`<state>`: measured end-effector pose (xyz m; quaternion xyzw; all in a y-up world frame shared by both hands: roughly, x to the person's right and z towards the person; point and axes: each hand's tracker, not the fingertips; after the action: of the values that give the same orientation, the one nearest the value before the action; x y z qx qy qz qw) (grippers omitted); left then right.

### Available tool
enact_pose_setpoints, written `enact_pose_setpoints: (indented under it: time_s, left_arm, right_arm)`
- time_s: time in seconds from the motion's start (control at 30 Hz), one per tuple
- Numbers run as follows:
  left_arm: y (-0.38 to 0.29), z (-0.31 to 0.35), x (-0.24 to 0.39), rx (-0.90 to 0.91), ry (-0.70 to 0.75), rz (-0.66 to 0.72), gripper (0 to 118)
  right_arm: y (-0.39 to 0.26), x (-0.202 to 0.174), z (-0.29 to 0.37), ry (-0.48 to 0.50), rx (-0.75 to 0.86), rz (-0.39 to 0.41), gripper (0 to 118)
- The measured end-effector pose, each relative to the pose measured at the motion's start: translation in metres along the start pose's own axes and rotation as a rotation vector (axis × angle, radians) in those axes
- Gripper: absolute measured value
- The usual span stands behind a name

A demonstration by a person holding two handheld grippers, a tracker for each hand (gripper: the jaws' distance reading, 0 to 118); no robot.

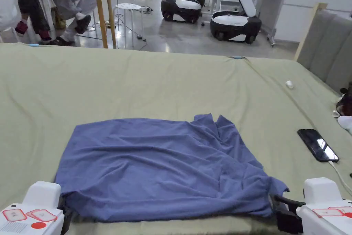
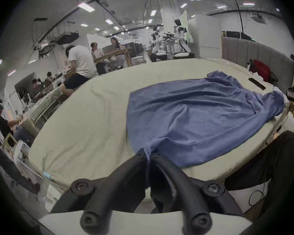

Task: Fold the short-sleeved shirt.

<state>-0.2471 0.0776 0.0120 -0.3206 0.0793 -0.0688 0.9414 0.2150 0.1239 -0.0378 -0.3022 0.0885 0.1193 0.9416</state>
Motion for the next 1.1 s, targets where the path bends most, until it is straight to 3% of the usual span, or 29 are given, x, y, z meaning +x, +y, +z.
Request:
enact_pose_setpoints:
  time_s: [0.03,0.07,0.23,0.27,0.3,0.33,0.37,0.43,0.57,0.83,0.93,1.1]
  left_arm:
    - [0.0,0.0,-0.001,-0.003,-0.006,0.009,0]
    - [-0.001,-0.001,-0.001,-0.007,-0.008,0.012,0]
    - [-0.004,0.0,-0.002,-0.021,-0.003,0.023,0]
    - [-0.003,0.0,-0.002,-0.027,-0.001,0.02,0]
    - [-0.003,0.001,-0.003,-0.029,-0.002,0.021,0]
    - [-0.003,0.001,-0.004,-0.032,-0.005,0.025,0]
    - [-0.003,0.0,-0.005,-0.037,-0.012,0.03,0]
    - [-0.002,0.0,-0.006,-0.046,-0.004,0.022,0]
    - [0.009,0.003,-0.013,-0.048,0.032,0.015,0]
    - [0.068,-0.018,-0.024,-0.008,0.065,-0.019,0]
    - [0.096,-0.055,-0.03,-0.065,0.062,-0.045,0]
    - [0.115,-0.133,-0.032,-0.207,0.064,-0.093,0]
  right_arm:
    - [-0.003,0.002,-0.002,-0.006,-0.008,0.009,115]
    - [-0.006,0.004,-0.004,-0.001,-0.009,0.012,118]
    - [-0.008,0.016,-0.037,0.056,-0.05,-0.031,109]
    - [-0.007,0.018,-0.044,0.084,-0.059,-0.037,102]
    - [-0.007,0.019,-0.05,0.11,-0.068,-0.045,85]
    - [-0.006,0.022,-0.055,0.158,-0.08,-0.065,48]
    - [-0.006,0.028,-0.061,0.196,-0.089,-0.1,4]
    - [-0.006,0.03,-0.063,0.114,-0.082,-0.147,2]
    - [0.003,0.04,-0.052,0.149,-0.066,-0.192,2]
    - [0.06,0.039,-0.069,0.003,0.007,-0.072,2]
    - [0.085,0.031,-0.103,-0.032,-0.017,0.006,2]
    - [0.103,0.018,-0.184,-0.049,-0.094,0.056,2]
